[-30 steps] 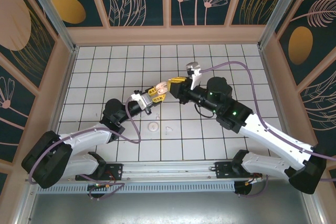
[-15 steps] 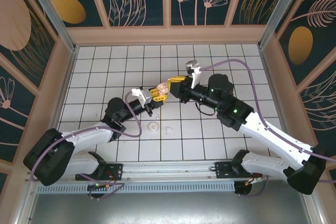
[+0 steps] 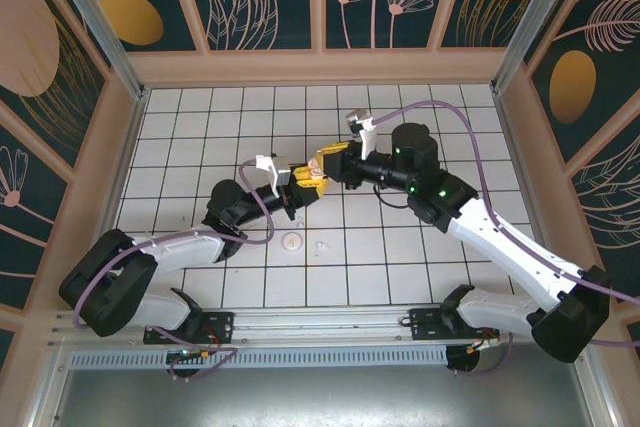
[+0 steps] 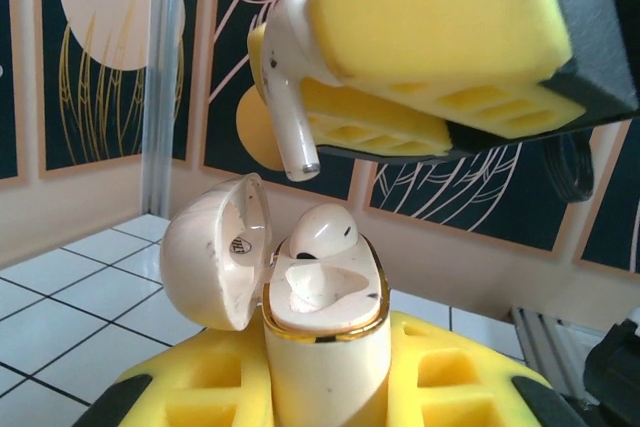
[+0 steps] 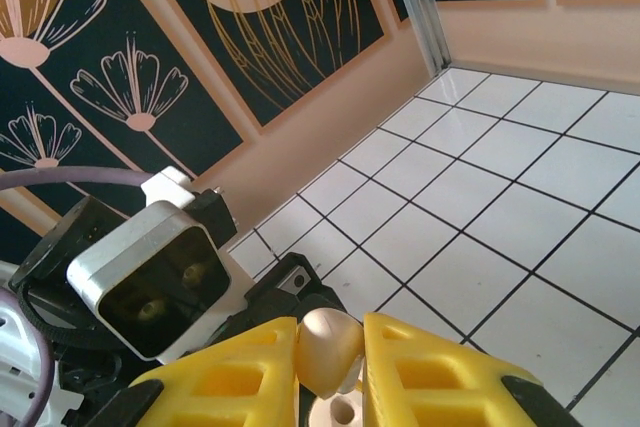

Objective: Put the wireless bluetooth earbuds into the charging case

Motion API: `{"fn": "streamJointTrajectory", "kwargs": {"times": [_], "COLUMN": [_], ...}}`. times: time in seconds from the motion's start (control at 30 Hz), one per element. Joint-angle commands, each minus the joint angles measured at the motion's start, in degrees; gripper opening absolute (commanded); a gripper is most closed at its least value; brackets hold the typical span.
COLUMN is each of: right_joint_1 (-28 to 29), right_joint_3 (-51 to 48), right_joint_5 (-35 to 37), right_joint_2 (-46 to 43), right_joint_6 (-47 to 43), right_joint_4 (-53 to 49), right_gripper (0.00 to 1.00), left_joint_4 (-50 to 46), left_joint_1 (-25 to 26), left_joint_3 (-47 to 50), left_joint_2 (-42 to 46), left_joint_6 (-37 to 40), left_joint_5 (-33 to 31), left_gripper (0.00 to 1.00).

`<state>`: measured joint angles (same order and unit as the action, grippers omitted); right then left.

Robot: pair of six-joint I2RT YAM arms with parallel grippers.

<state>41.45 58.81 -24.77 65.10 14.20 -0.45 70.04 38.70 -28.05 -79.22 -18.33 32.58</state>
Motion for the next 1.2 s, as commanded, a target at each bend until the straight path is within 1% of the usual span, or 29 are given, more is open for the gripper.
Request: {"fn": "streamJointTrajectory", "kwargs": {"times": [0.0,0.27,0.43,0.77,1.17], "right_joint_1": [-0.9,-1.3,-2.1,-2.1,-0.4], "right_joint_3": [2.3,4.7,5.5,5.7,7.1], "right_joint_5": [-3.7,-5.1,-5.8,-7.0,-4.9], "right_joint_2": [-0.3,1.5,2.2,3.1,4.8], "right_joint_6": [-1.8,-4.3,-5.2,-5.0,-6.2], "right_joint_4": [-1.1,-6.1,-7.8,-8.4,-12.9], "right_gripper": [0.21,0.21,0.20,0.20,0.20], "left_joint_4": [5.3,6.4,6.0,5.1,4.4], "left_joint_1": [0.1,0.1,0.1,0.1,0.1], "left_joint_3": [-2.3,-3.6,-3.8,-5.7,-6.7], "left_joint_2": [-0.9,-2.1,-1.7,-2.6,-2.9], "left_joint_6": [-4.5,-6.4,-6.1,-6.4,-6.7], "left_joint_5": [1.6,1.8,1.7,2.1,1.7], "left_gripper": [0.10,0.11,0.11,0.11,0.11]}}
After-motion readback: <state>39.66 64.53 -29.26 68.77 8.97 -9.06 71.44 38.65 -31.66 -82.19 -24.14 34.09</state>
